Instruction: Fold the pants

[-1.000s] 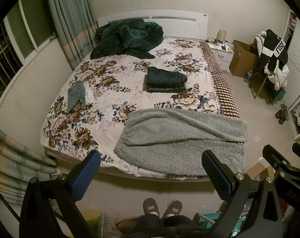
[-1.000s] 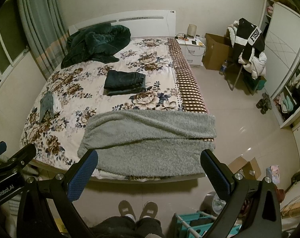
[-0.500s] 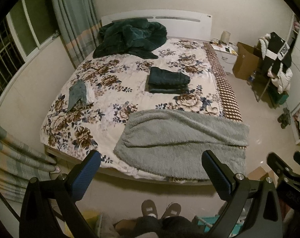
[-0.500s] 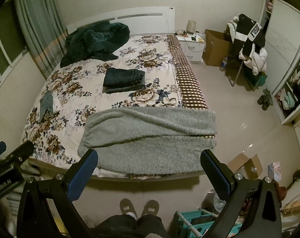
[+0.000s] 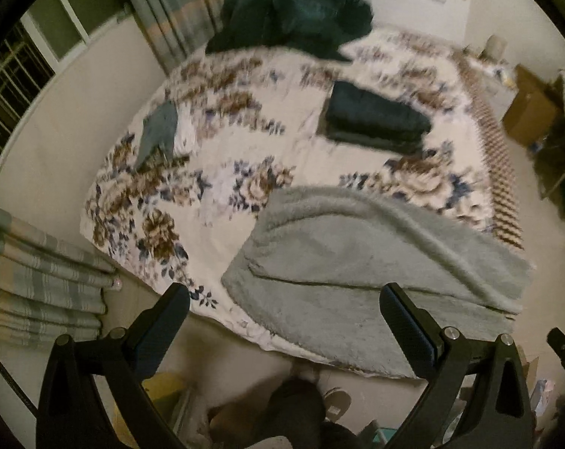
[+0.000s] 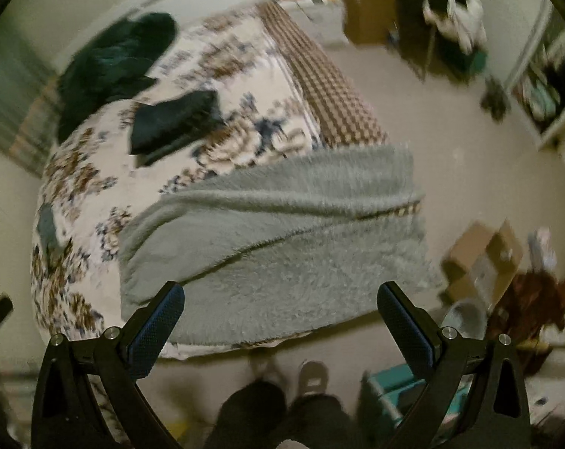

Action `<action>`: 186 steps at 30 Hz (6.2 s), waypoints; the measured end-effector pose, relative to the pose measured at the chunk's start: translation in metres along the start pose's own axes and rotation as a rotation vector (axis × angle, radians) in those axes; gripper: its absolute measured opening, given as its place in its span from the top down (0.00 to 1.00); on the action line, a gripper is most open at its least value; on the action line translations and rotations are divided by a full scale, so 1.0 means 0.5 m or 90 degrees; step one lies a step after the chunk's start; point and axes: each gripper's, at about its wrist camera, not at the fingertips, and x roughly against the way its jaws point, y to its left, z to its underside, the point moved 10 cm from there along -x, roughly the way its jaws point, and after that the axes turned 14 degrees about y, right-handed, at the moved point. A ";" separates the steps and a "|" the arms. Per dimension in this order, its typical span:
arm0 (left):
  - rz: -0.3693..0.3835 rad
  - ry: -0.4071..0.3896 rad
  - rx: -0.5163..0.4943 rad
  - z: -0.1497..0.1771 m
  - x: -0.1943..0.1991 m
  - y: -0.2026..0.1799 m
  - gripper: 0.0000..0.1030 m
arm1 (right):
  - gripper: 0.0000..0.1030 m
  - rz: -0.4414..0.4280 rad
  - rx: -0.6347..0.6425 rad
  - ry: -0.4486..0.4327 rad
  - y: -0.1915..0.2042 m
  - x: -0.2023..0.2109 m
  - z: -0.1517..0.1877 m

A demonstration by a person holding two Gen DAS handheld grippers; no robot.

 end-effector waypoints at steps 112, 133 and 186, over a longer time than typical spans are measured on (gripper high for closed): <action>0.212 0.180 0.380 0.115 -0.790 0.215 0.88 | 0.11 -0.069 -0.314 0.221 -0.294 -0.828 0.102; 0.251 0.117 0.402 0.110 -0.762 0.220 0.94 | 0.95 -0.097 -0.411 0.138 -0.422 -0.764 0.123; 0.139 0.140 -0.171 0.204 -0.623 -0.535 0.28 | 0.52 -0.141 -0.551 0.124 -0.817 -0.683 0.154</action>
